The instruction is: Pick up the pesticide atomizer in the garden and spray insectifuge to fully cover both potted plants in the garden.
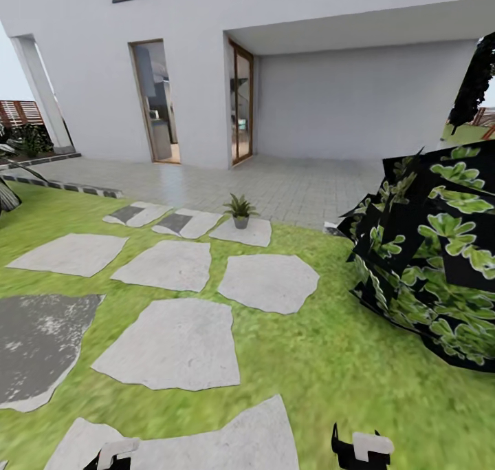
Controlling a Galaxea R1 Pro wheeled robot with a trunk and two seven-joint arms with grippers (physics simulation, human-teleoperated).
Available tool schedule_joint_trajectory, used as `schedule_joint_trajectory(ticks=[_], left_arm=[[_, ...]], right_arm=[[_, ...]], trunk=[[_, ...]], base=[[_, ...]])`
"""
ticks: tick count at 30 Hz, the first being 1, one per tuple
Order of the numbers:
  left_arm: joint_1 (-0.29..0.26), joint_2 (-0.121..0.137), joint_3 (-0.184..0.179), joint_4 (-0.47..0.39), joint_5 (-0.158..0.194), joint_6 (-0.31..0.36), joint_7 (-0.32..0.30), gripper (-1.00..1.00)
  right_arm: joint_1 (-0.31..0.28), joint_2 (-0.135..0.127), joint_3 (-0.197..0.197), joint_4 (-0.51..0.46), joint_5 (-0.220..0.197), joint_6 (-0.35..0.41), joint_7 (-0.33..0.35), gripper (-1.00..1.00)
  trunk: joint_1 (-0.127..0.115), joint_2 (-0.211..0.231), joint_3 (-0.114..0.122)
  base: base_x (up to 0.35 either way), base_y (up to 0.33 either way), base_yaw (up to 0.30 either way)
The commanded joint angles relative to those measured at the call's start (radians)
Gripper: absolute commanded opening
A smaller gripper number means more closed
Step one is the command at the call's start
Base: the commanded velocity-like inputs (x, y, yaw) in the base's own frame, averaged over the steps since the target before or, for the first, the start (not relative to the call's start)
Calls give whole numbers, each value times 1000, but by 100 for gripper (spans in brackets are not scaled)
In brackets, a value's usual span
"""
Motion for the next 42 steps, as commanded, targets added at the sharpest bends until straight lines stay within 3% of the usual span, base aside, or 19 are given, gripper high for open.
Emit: schedule_joint_trajectory(ticks=[1, 42], left_arm=[[-1, 0, 6, 1, -9, -3, 3, -100], [-1, 0, 6, 1, -9, -3, 2, -100]], right_arm=[[-1, 0, 1, 1, 10, 1, -10, 100], [-1, 1, 1, 1, 9, 1, -10, 100]], trunk=[[0, 0, -1], [0, 0, -1]], base=[[337, 0, 0], [337, 0, -31]])
